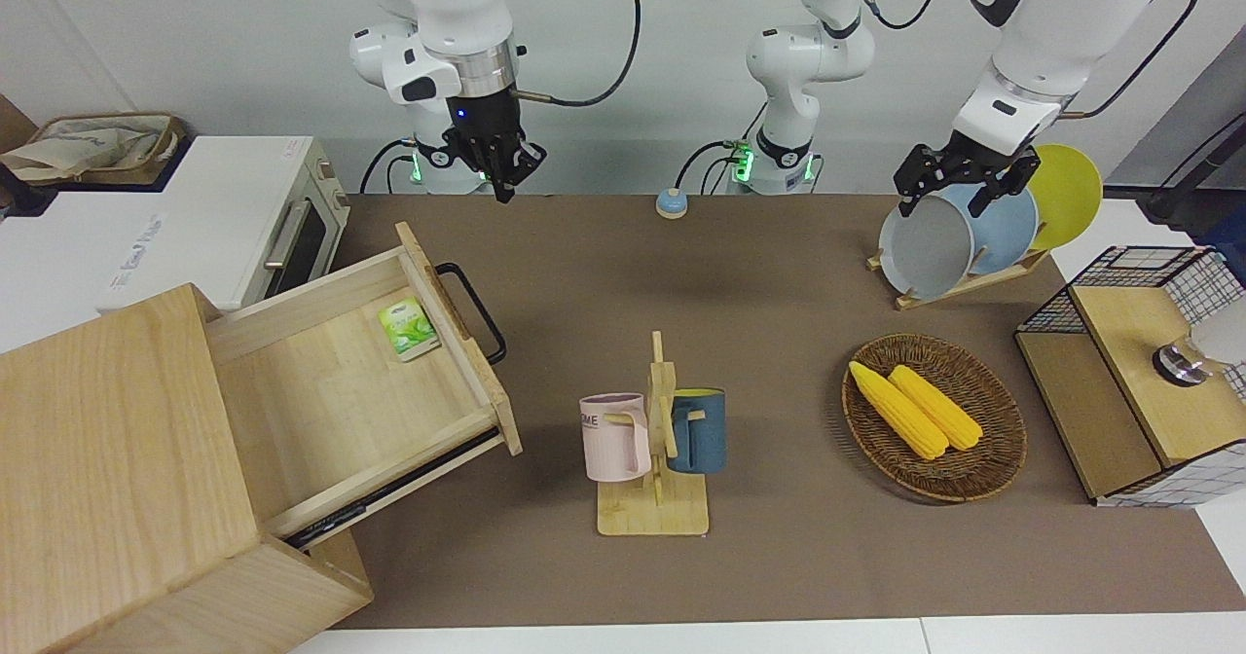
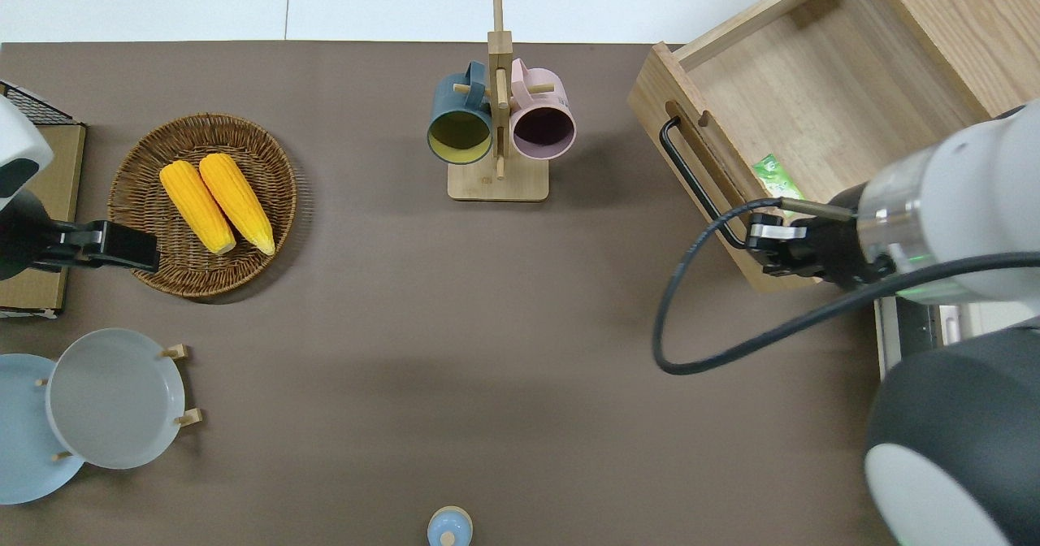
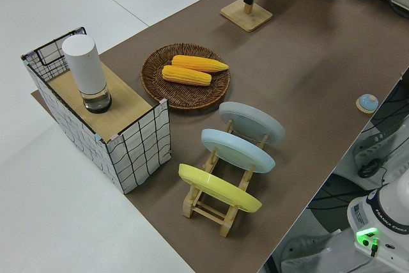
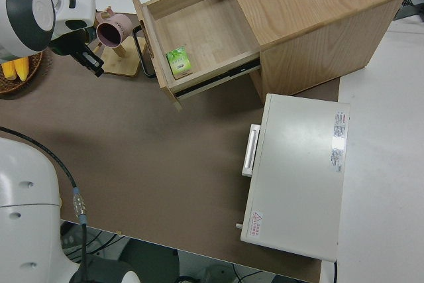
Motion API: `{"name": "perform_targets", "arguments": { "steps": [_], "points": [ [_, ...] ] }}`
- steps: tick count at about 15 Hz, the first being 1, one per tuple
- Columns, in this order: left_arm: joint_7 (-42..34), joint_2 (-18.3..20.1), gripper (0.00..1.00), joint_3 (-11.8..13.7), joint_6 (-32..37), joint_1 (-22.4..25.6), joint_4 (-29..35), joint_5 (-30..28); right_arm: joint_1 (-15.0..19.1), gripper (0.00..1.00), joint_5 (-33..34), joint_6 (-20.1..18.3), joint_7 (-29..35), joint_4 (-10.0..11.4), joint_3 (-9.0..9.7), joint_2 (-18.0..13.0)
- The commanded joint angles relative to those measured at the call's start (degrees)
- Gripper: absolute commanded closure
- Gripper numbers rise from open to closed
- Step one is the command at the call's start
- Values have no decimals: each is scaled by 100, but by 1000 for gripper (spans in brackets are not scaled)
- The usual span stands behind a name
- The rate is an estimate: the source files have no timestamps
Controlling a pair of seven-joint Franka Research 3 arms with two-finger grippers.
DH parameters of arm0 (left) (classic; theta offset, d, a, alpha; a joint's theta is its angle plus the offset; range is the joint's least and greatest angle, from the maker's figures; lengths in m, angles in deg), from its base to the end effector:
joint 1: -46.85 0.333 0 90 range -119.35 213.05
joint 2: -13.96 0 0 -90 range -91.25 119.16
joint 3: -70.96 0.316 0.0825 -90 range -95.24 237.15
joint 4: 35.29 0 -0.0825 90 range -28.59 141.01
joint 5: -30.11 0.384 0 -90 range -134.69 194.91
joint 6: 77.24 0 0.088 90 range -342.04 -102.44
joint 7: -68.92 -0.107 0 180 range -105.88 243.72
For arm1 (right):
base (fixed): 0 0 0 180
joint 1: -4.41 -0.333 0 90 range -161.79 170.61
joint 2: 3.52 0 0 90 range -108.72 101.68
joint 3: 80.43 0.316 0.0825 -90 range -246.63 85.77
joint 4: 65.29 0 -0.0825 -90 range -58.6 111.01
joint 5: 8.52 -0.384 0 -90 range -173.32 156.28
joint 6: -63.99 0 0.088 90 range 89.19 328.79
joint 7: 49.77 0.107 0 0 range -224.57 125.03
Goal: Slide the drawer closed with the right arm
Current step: 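Push the wooden drawer away from the robot with the right arm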
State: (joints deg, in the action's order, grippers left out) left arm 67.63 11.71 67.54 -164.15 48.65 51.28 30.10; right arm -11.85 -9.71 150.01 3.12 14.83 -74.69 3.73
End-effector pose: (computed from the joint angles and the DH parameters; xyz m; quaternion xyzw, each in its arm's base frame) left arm 0.5612 -0.0152 0.6261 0.9995 -0.0254 -0.0166 0.0012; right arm 0.5448 0.2181 0.6275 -0.9638 0.2660 0.0192 0.0063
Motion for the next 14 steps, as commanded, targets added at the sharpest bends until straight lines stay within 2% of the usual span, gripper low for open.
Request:
{"name": "perform_targets", "arguments": {
  "steps": [1,3,6,10,14],
  "points": [
    [-55,-65,7,-37,113,22,-149,98,-131,1000,-110,284,958,248,-29,250],
    [-55,-65,7,-37,113,22,-149,98,-132,1000,-92,529,1301,503,-29,347],
    [-55,-65,7,-37,113,22,-149,98,-140,1000,-75,1126,1916,847,-29,478],
    [-55,-65,7,-37,113,22,-149,98,-140,1000,-40,1610,2410,979,-29,751],
    [-55,-65,7,-37,113,22,-140,98,-132,1000,197,1787,2498,857,-38,1006]
  ]
}}
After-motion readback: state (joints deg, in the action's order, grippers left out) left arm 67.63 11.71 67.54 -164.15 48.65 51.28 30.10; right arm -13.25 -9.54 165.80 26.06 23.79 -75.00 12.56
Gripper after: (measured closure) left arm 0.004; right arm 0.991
